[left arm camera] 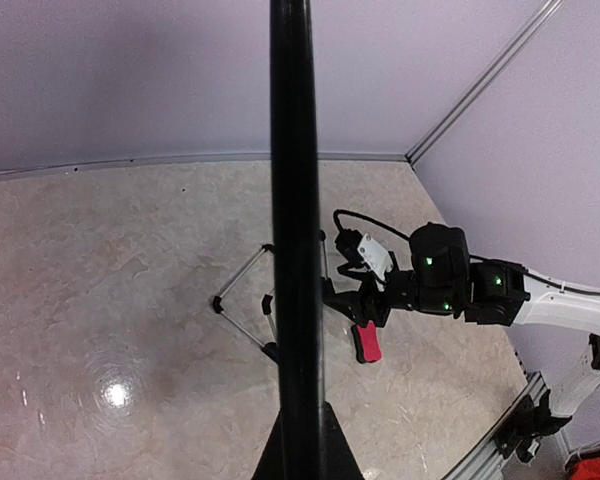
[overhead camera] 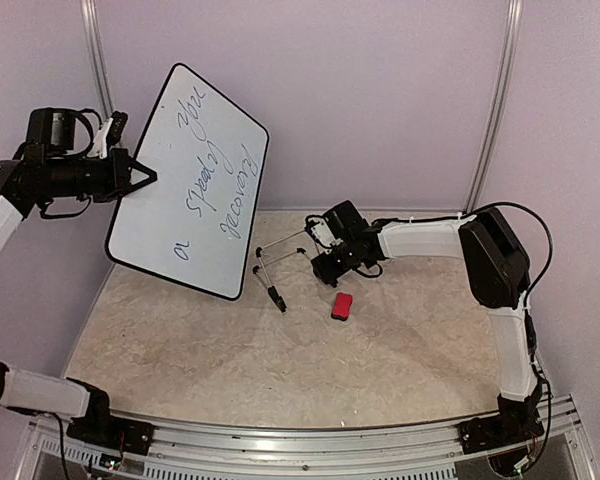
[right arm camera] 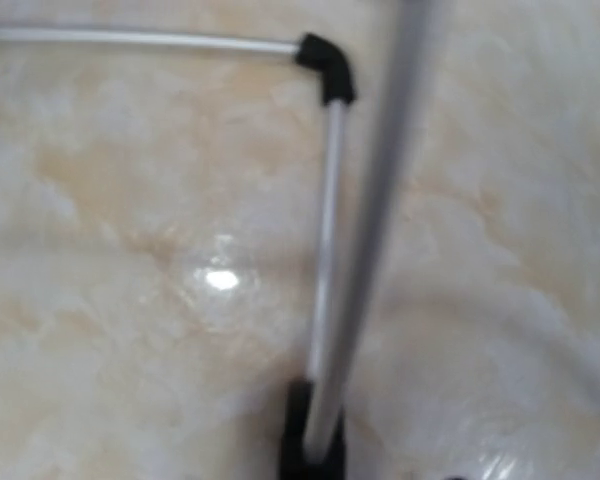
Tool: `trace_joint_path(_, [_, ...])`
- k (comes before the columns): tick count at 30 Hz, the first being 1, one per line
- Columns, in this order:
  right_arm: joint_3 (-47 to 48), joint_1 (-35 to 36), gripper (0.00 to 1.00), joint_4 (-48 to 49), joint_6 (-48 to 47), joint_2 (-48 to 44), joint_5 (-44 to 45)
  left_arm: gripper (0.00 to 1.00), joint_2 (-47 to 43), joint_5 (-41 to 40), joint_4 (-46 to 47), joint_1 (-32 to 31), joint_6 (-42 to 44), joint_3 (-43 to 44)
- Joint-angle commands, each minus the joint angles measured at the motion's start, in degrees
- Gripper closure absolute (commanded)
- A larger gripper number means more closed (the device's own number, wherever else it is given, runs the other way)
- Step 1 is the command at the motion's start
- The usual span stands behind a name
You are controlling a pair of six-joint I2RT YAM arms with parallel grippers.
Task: Erase the whiteboard
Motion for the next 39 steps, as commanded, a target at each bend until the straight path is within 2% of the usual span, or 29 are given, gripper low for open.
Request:
trace_joint_path(1, [-1.0,0.1,0.25,-0.4,-1.4,-3.1,1.2,1.0,2.8,2.5,3.4,-3.9,5.6,8.3])
trace_joint_path(3, [-2.4,0.0,0.12,-0.9,-0.6,-5.5,3.5,1.0,5.9,2.3,0.5,-5.5,8.0,12.6])
trace_joint_path(6, [-6.2,-1.0,0.04,-1.7,1.7,-9.7,5.9,1.0,11.3,4.1,-2.6,-7.4,12.1,19.5])
trace_joint_path(17, [-23.5,-5.1,0.02,-4.7,13.3,-24.3,13.2,1.0,34.3,10.7,-11.5,-13.3,26.3,44.5])
trace_joint_path(20, [-26.5,-5.1,0.02,-4.2,14.7,-28.5,12.5,1.0,38.8,11.0,-13.2,-14.3,28.9,45.2])
trace_joint_path(26, [-30.0,-5.0,0.02,-4.0,16.0,-33.4,11.6,1.0,44.8,6.7,-14.8,-16.2,30.8,46.7])
trace_joint_path(36, [-31.5,-4.0,0.02,-3.0,16.8,-33.9,10.4,1.0,43.7,4.9,-13.1,-16.1,32.1,44.1])
trace_joint_path(39, [-30.7,-3.9,0.02,-3.3,16.6,-33.1,10.3,1.0,41.8,6.6,-11.9,-15.6,32.3,42.8])
